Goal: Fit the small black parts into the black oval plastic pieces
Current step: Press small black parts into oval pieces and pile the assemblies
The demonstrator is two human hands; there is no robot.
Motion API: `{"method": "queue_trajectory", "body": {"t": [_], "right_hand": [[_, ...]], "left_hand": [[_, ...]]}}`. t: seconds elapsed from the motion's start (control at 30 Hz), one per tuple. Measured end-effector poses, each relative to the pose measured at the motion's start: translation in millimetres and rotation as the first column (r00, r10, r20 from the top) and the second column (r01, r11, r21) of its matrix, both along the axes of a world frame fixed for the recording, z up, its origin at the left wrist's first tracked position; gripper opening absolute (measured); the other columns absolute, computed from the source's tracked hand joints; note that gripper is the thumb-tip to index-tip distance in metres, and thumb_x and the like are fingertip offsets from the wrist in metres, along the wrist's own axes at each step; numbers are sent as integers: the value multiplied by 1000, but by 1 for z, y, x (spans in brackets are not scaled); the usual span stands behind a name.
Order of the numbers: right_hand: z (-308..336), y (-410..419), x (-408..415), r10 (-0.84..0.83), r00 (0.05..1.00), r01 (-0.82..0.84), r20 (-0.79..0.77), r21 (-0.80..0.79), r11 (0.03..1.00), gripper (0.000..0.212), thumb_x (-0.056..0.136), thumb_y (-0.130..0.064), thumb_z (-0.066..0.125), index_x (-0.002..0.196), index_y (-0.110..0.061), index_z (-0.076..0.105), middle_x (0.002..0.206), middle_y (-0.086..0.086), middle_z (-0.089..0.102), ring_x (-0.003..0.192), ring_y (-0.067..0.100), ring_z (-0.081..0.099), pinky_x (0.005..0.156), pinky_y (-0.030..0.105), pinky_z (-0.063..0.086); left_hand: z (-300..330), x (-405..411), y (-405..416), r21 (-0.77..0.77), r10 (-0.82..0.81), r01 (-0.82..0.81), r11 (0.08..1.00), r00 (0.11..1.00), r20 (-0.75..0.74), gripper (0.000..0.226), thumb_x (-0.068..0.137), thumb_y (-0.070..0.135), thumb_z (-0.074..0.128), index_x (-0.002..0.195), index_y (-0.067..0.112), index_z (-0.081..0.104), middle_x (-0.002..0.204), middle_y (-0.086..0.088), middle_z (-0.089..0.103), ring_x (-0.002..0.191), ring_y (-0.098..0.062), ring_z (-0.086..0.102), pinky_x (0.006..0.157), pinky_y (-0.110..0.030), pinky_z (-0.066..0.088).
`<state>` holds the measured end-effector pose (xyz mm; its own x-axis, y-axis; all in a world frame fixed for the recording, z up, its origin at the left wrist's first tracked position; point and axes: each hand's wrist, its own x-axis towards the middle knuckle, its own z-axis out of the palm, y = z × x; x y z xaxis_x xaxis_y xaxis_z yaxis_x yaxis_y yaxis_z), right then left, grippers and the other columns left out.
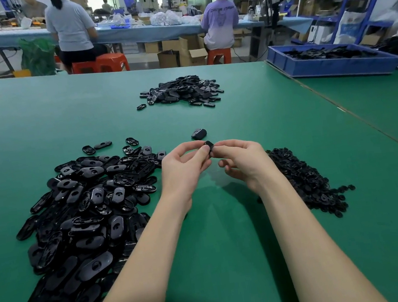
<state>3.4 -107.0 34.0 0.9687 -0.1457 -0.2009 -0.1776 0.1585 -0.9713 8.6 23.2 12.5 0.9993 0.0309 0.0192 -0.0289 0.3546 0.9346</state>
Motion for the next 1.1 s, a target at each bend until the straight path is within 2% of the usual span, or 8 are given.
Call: {"method": "queue_trajectory", "body": {"t": [0.13, 0.23, 0.3, 0.47, 0.57, 0.7, 0.9, 1.1], "right_hand": [[0, -2, 0, -10, 998, 10, -63, 5, 1000, 8, 86, -8, 77, 86, -15, 73, 71, 0, 73, 46, 5, 51, 38, 13, 29], [1, -4, 1, -40, 996, 39, -77, -18, 999, 9, 85, -9, 80, 83, -15, 74, 62, -4, 65, 46, 6, 48, 36, 14, 27], [0, -4, 1, -51, 995, 51, -85, 5, 999, 9, 83, -9, 81, 82, -15, 74, 66, -2, 63, 49, 7, 48, 36, 14, 27], [-1, -9, -1, 16, 995, -7, -97, 89, 996, 16, 82, -15, 84, 94, -19, 74, 77, -4, 70, 51, 7, 54, 40, 13, 37], [0, -13, -3, 74, 996, -67, -55, 125, 990, 11, 83, -10, 82, 91, -15, 76, 78, 0, 73, 55, 7, 62, 45, 13, 46], [-3, -14, -5, 86, 996, -84, -12, 115, 990, 13, 81, -3, 82, 88, -9, 74, 75, 5, 75, 65, 13, 73, 58, 18, 56], [-2, -9, -5, 117, 991, -125, 67, 125, 984, 11, 84, 7, 76, 87, -2, 70, 81, 15, 76, 69, 19, 75, 64, 21, 59], [-3, -2, -5, 64, 993, -61, 99, -34, 998, 9, 83, 7, 77, 84, 0, 72, 75, 16, 75, 67, 20, 72, 66, 24, 61]], "left_hand": [[0, 0, 1, 76, 4, -7, 997, 999, 38, 5, 89, 4, 73, 87, 9, 72, 82, -10, 78, 78, -14, 74, 74, -18, 56], [1, -2, 0, 116, 7, -12, 993, 999, 42, 6, 89, 5, 73, 86, 9, 71, 83, -9, 78, 78, -16, 75, 73, -18, 56], [2, -3, 1, 136, 2, -9, 991, 999, 49, 6, 89, 5, 74, 86, 9, 70, 82, -8, 78, 78, -16, 75, 73, -18, 56], [5, -3, 5, 43, -49, 48, 998, 998, 39, 9, 92, 3, 68, 98, 10, 67, 90, -12, 78, 84, -20, 75, 78, -21, 58], [8, -2, 10, 34, -102, 101, 994, 995, 21, 18, 93, 2, 67, 107, 13, 68, 91, -12, 78, 86, -20, 75, 78, -22, 58], [8, 0, 13, 190, -110, 111, 975, 994, -17, 19, 88, 0, 69, 100, 14, 73, 90, -7, 78, 80, -11, 71, 72, -18, 56], [7, 1, 16, 155, -95, 102, 983, 994, -50, 17, 86, -5, 68, 96, 10, 70, 80, -8, 76, 67, -13, 67, 76, -18, 57], [3, 2, 16, 229, -73, 83, 970, 996, -50, 16, 85, -3, 71, 91, 12, 69, 81, -8, 78, 72, -15, 72, 80, -23, 57]]}}
